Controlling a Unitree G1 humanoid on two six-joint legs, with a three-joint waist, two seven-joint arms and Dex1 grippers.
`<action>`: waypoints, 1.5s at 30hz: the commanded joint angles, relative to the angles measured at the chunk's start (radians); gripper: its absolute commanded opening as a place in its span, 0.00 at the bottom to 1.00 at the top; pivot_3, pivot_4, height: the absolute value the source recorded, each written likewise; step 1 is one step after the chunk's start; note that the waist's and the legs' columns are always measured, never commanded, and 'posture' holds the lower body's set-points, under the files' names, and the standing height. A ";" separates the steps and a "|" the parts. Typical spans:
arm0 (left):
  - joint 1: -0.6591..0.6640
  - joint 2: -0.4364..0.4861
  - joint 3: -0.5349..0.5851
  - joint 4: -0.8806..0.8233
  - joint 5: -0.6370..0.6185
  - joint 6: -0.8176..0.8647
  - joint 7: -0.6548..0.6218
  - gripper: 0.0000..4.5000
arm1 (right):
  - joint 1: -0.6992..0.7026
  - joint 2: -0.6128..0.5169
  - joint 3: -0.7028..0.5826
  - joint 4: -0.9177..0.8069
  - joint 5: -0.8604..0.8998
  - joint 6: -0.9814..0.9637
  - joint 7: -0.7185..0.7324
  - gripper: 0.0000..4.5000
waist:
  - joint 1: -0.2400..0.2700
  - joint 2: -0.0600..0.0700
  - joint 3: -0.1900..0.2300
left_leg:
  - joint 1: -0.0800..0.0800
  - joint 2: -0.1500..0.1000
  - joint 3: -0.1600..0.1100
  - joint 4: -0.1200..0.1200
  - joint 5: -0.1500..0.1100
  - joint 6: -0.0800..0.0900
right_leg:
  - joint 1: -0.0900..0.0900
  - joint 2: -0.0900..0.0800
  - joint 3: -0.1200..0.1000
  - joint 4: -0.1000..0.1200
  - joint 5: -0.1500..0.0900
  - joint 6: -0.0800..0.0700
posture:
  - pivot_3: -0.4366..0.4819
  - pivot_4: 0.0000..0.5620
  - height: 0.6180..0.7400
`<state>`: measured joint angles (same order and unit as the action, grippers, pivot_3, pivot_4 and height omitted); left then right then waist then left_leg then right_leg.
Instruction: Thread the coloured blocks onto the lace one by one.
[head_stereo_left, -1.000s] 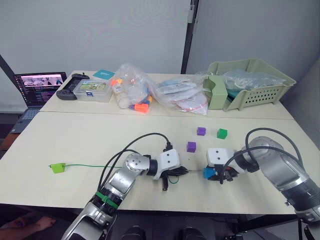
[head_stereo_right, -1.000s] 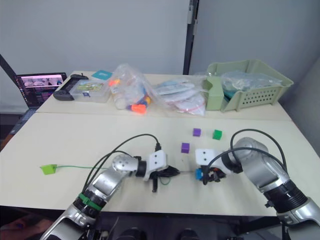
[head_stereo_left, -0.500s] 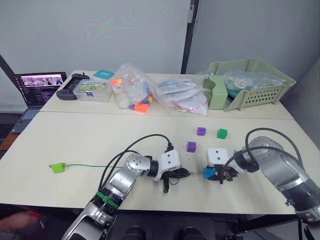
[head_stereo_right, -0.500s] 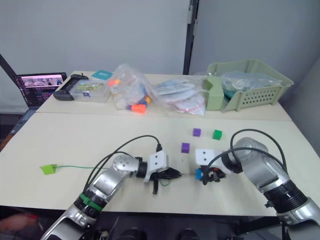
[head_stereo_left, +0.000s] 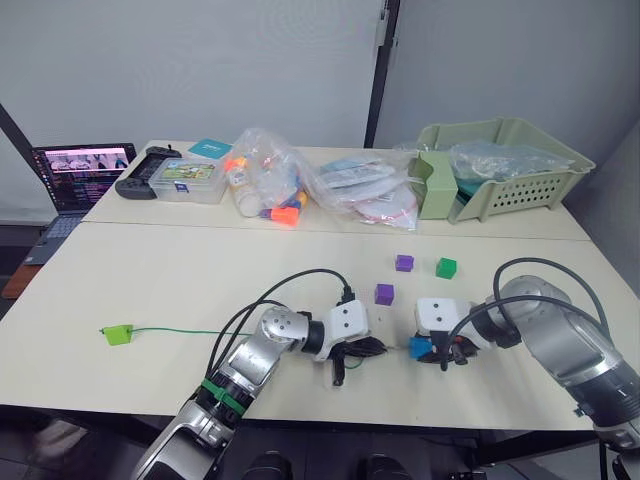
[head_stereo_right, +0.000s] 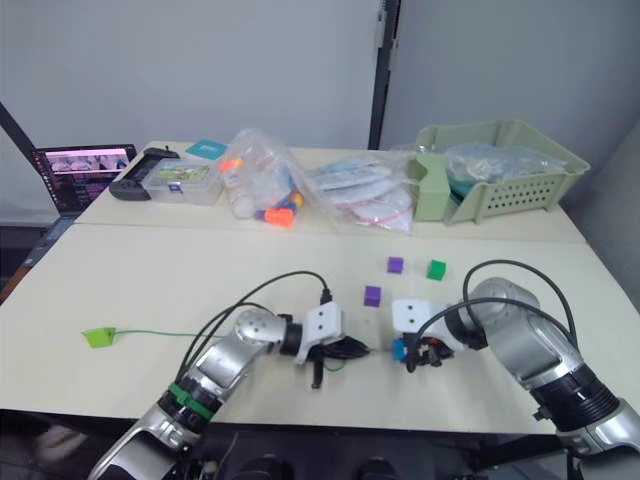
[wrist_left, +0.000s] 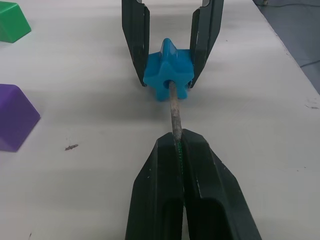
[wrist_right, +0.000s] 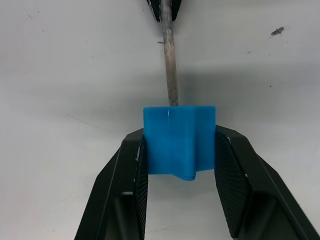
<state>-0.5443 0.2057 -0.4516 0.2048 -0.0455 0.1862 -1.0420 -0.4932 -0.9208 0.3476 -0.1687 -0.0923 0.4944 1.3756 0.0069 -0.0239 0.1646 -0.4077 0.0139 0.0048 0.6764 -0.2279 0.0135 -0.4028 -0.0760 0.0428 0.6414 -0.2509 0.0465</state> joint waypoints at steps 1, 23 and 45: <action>-0.038 -0.036 -0.012 0.029 0.004 -0.040 0.004 0.00 | 0.010 0.001 0.012 -0.026 0.025 0.027 0.015 0.30 | 0.001 0.000 0.000 | 0.000 0.000 0.000 0.000 0.000 0.000 | 0.000 0.000 0.000 0.000 0.000 0.000 | 0.48 0.27 1.00; -0.085 -0.040 -0.007 0.055 0.064 -0.017 0.016 0.65 | 0.023 0.070 0.017 -0.103 0.084 0.160 -0.042 0.30 | -0.016 0.000 0.000 | 0.000 0.001 -0.001 -0.001 0.000 0.000 | -0.001 0.001 0.000 0.000 0.000 0.000 | 0.48 0.27 1.00; -0.045 0.096 -0.035 -0.120 0.061 0.126 -0.058 0.04 | 0.008 0.073 0.043 -0.072 0.084 0.136 -0.060 0.30 | -0.020 0.000 0.000 | 0.000 0.001 -0.001 -0.001 0.000 0.000 | -0.001 0.001 0.000 0.001 0.000 0.000 | 0.48 0.27 1.00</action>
<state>-0.5791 0.3060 -0.4784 0.1146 0.0273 0.3142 -1.0919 -0.4923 -0.8556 0.3654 -0.2447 -0.0163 0.6355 1.3200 -0.0136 -0.0241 0.1647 -0.4077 0.0151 0.0039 0.6754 -0.2279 0.0135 -0.4037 -0.0745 0.0425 0.6420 -0.2510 0.0463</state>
